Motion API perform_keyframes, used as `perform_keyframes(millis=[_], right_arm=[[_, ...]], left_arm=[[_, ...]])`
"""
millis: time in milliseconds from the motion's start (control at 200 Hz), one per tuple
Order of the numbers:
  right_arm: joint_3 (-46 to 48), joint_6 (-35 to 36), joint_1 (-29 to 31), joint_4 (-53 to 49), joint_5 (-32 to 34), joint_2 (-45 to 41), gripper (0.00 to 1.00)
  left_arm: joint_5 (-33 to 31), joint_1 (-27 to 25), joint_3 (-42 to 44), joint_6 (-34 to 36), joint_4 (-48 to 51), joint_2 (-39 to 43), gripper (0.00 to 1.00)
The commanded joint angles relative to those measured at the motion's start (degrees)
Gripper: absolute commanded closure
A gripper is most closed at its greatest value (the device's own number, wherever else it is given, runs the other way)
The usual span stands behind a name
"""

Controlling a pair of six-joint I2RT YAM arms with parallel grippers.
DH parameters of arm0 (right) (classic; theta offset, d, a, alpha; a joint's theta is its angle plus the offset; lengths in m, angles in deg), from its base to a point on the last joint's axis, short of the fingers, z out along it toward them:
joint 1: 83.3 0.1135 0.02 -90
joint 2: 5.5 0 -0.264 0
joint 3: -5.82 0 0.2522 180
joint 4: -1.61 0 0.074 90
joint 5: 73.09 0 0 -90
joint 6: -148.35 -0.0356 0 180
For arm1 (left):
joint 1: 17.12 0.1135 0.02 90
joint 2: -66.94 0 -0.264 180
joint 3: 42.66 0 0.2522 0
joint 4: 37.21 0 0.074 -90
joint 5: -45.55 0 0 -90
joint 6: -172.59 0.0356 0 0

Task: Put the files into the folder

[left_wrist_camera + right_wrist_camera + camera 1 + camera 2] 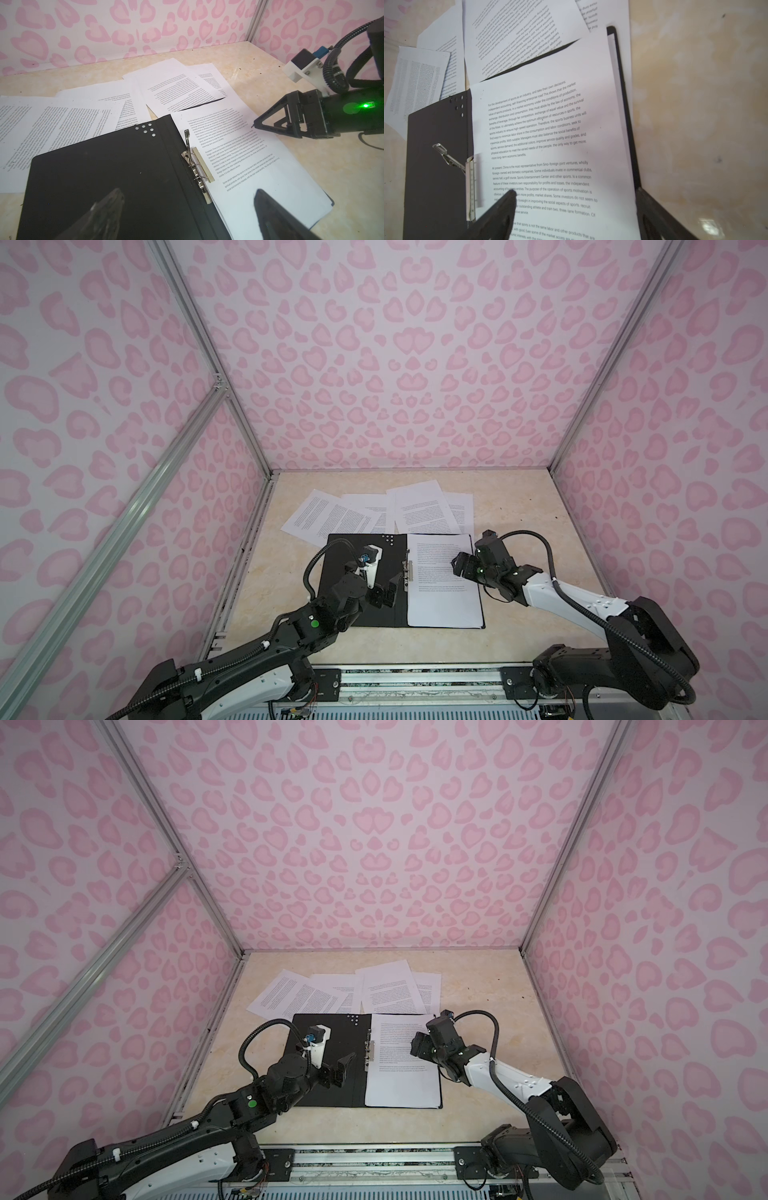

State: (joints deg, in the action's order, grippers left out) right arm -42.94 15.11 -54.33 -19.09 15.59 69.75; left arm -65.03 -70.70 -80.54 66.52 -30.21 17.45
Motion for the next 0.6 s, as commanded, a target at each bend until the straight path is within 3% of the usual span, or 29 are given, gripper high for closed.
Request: perform_keyframes(millis=[0,385,440,595], right_arm=[[-1.92,3.29,-1.26,-8.07,5.02,-1.34,0.04],[-3.32,12.22,-4.8,-5.85,-4.35,-5.59,0.02],[-3.49,12.85,-4.8,-4.86,-5.97,-4.69,0.02],[-6.51,15.01,-4.74,-4.23,-9.49,-0.77,0.02]], left_arm=[[-1.13,0.05,-0.84,-0.37,-0.44,-0.15,0.0],[-5.2,0.71,-2.64,-2.76,3.26,-2.14,0.0],[-3.55,3.28,-3.08,-5.14,4.5,-2.85,0.01],[8.45,15.57,-4.48,-12.26,5.75,-5.97,0.0]])
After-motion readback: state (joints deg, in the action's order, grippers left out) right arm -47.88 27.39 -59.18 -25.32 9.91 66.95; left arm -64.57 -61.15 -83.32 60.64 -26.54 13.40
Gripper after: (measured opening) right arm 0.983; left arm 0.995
